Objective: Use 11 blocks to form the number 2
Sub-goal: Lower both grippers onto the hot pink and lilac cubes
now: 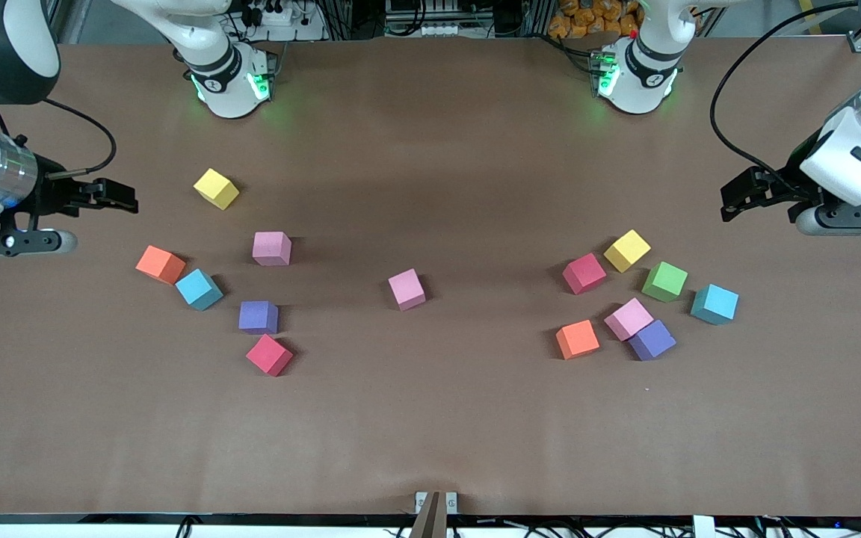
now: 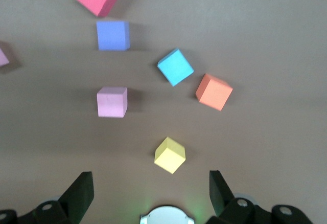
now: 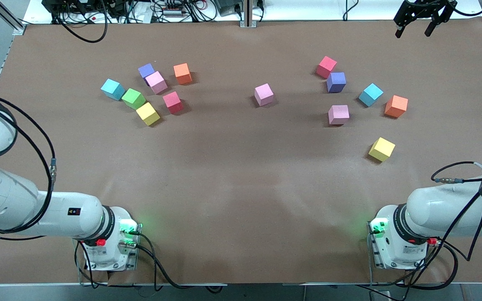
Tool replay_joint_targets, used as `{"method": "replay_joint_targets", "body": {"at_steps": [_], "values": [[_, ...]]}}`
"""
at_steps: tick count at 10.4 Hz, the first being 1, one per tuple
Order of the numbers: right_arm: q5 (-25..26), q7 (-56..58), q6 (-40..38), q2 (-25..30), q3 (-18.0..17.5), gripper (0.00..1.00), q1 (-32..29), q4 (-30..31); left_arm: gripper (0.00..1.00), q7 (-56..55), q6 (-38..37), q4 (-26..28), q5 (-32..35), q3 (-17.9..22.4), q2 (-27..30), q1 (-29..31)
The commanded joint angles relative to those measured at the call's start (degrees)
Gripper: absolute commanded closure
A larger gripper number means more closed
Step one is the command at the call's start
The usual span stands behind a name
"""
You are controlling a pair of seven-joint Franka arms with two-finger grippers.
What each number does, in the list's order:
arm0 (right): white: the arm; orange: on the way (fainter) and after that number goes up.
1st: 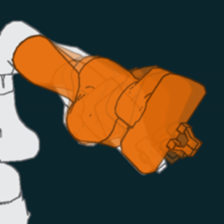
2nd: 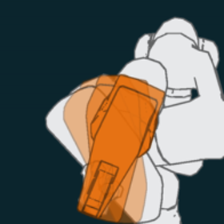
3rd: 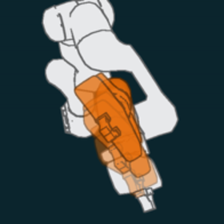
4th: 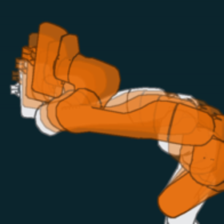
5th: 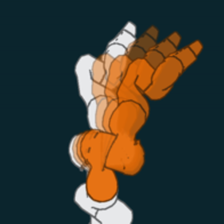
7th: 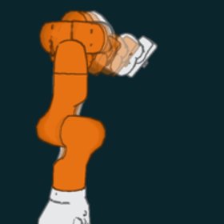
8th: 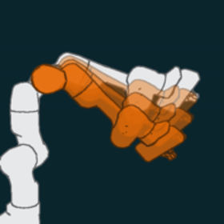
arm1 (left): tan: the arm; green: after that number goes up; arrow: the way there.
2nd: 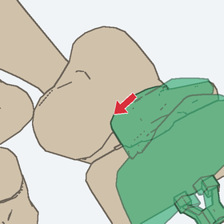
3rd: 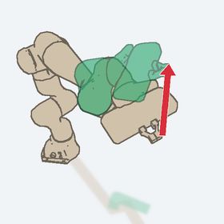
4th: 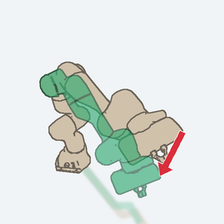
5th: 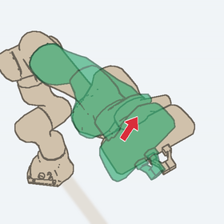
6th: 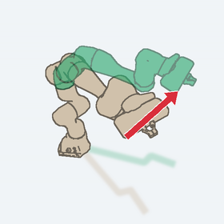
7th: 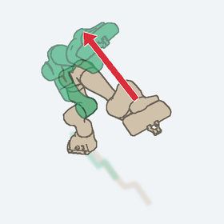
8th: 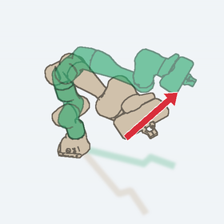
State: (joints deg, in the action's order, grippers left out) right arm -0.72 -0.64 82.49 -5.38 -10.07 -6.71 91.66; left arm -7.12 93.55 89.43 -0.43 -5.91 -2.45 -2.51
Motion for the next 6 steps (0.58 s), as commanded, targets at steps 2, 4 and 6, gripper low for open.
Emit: {"method": "replay_joint_targets", "body": {"at_steps": [2, 4, 6], "values": [[-2.5, -0.2, -5.7, 4.4, -1.1, 0.00, -0.7, -0.7, 0.00, 0.0, -0.1, 0.7, -0.2, 0.2, 0.8, 0.0], [-2.5, 0.2, -6.9, 5.0, -0.7, 0.00, -0.9, -0.7, 0.00, -0.5, 0.0, 1.6, -0.9, 0.0, -0.5, -0.1], [-2.5, 0.4, -5.9, 4.5, -0.3, 0.00, -1.4, -0.6, 0.00, -7.6, 2.6, 6.5, -1.3, 0.0, -3.1, -0.6]]}}
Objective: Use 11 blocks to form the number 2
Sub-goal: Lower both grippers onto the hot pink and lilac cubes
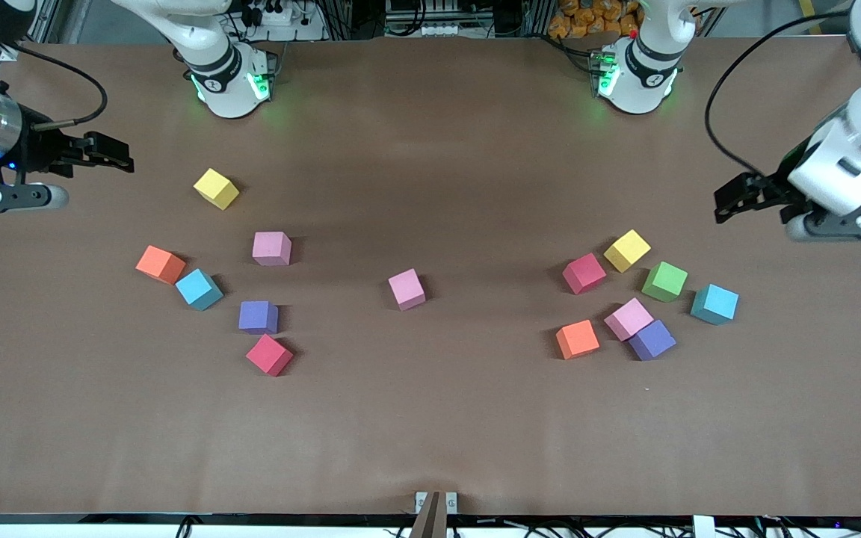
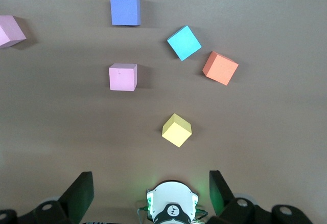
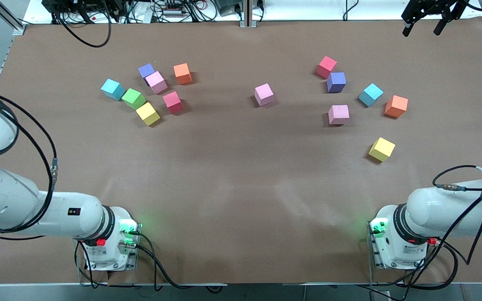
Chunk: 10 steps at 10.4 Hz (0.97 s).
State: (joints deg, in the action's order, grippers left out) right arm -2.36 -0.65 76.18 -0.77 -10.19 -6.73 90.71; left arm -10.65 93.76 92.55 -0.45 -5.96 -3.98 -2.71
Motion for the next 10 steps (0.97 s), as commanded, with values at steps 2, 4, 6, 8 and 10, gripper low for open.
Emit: {"method": "replay_joint_targets", "body": {"at_steps": [2, 4, 6, 8, 10], "values": [[-0.9, 0.4, 3.1, -0.9, -0.2, 0.00, -2.4, 0.9, 0.00, -10.2, 7.1, 9.7, -4.4, 0.1, -2.2, -0.6], [-1.1, -0.1, 3.6, -3.2, -0.5, 0.00, -0.1, 1.0, 0.00, -11.0, 15.0, 16.8, -4.2, -0.7, -2.7, -2.6], [-1.8, -0.5, 12.2, -5.9, -0.5, 0.00, 2.1, 4.5, 0.00, -15.0, 22.0, 21.0, -3.9, -3.2, -5.6, -3.7], [-2.0, -1.7, 21.4, -6.4, -0.5, 0.00, 5.0, 11.0, 0.00, -18.0, 28.3, 24.5, -3.9, -3.2, -7.8, -6.2], [-4.0, -4.4, 27.2, -8.3, -0.5, 0.00, 7.2, 15.8, 0.00, -18.2, 33.8, 27.4, -3.9, -3.2, -10.4, -6.9]]}}
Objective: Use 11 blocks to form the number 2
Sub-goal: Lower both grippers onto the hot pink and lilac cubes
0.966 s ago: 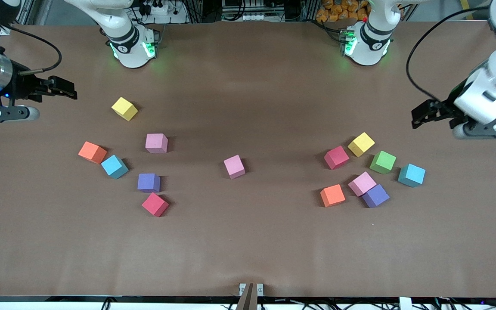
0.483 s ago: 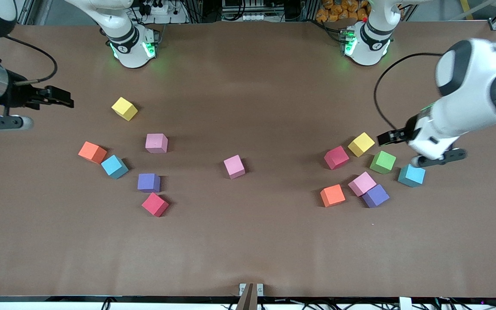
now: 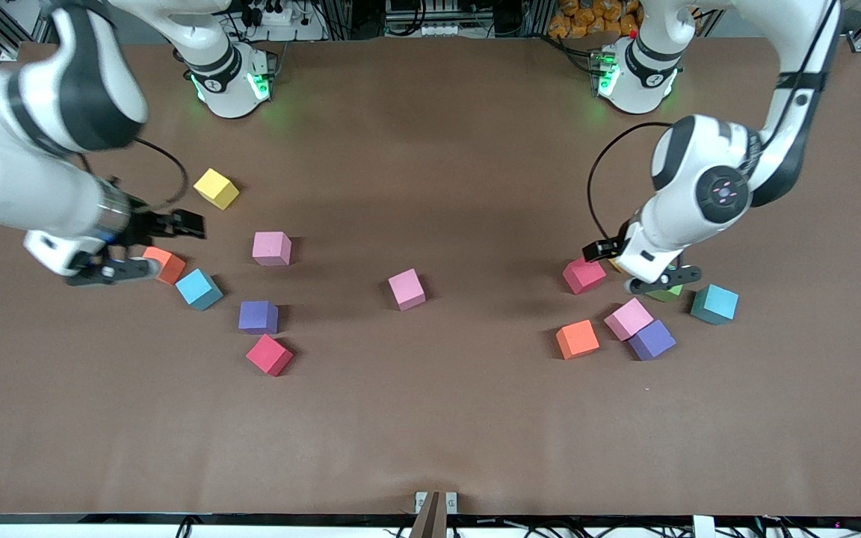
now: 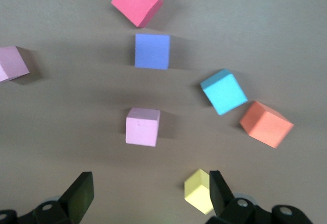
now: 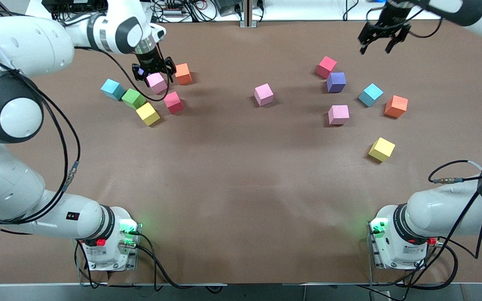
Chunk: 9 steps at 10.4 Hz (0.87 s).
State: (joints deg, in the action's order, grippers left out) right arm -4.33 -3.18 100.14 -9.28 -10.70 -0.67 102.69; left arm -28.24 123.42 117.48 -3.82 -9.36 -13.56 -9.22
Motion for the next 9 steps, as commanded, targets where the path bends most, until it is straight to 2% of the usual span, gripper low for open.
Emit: {"method": "replay_joint_targets", "body": {"at_steps": [1, 4, 7, 9], "values": [[-2.6, -2.3, 6.2, 0.1, 0.0, 0.00, 2.3, 6.6, 0.00, -0.6, 7.5, 4.1, -0.5, 0.2, -1.9, -0.5], [-3.8, -6.7, 12.1, 0.2, 0.3, 0.00, 5.9, 14.8, 0.00, -0.9, 10.7, 4.2, -0.6, 0.4, -6.0, -1.4], [-4.5, -6.7, 14.1, 0.1, 0.3, 0.00, 6.0, 18.5, 0.00, -7.2, 11.8, 3.6, 2.3, 0.4, -8.4, -1.9], [-4.5, -6.8, 21.1, -1.0, 0.3, 0.00, 6.1, 23.1, 0.00, -7.5, 13.2, 2.9, 2.4, 1.0, -10.6, -2.2]]}}
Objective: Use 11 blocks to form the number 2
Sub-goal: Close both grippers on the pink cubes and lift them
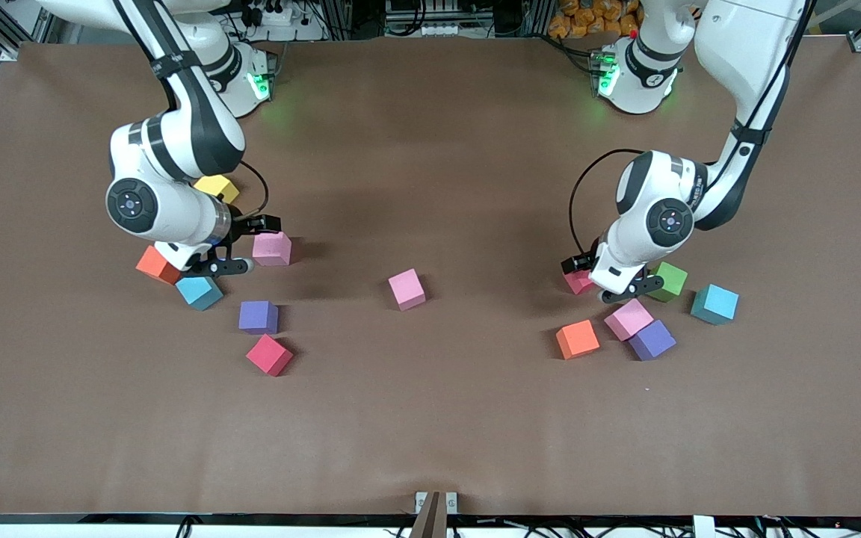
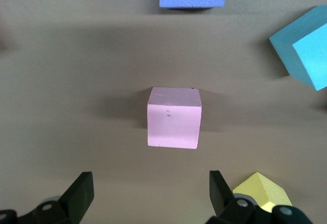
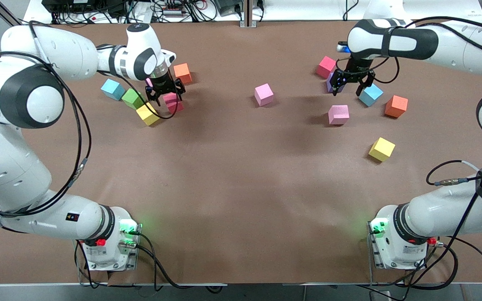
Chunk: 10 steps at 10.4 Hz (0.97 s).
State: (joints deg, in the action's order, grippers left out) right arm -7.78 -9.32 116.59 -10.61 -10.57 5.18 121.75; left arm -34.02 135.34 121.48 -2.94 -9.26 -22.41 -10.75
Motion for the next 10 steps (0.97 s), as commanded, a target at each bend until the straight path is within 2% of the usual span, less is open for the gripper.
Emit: {"method": "replay_joint_targets", "body": {"at_steps": [1, 2, 3, 4, 6, 8, 10], "values": [[-1.1, -0.7, 7.0, -0.9, 0.2, 0.00, 0.4, 4.8, 0.07, -1.7, 1.6, -1.5, 1.5, 1.1, -2.6, -0.7], [-1.1, -0.7, 7.5, -2.0, 0.2, 0.00, 0.5, 4.8, 0.27, -1.7, 1.6, -1.9, 1.5, 1.2, -3.2, -0.7], [-1.1, -0.7, 9.2, -2.9, 0.3, 0.00, 0.4, 5.0, 0.57, -1.7, 1.6, -2.0, 1.5, 1.6, -3.3, -0.7], [-1.1, -0.7, 11.5, -3.6, 0.3, 0.00, 0.4, 6.0, 0.80, -1.7, 1.4, -2.0, 1.5, 1.7, -2.9, -1.1], [-1.1, -0.7, 17.0, -5.5, 0.3, 0.00, 0.3, 8.0, 0.97, -1.7, -1.3, -1.5, 1.5, 1.3, -0.8, -3.6], [-1.1, -0.7, 20.2, -7.4, 0.3, 0.00, 0.3, 9.1, 1.00, -3.1, -6.0, -1.5, 1.5, -0.8, 1.9, -6.2], [-1.1, -0.7, 22.4, -8.4, 0.3, 0.00, 0.1, 10.1, 1.00, -7.8, -9.2, -1.5, 1.0, -5.8, 3.0, -8.5]]}}
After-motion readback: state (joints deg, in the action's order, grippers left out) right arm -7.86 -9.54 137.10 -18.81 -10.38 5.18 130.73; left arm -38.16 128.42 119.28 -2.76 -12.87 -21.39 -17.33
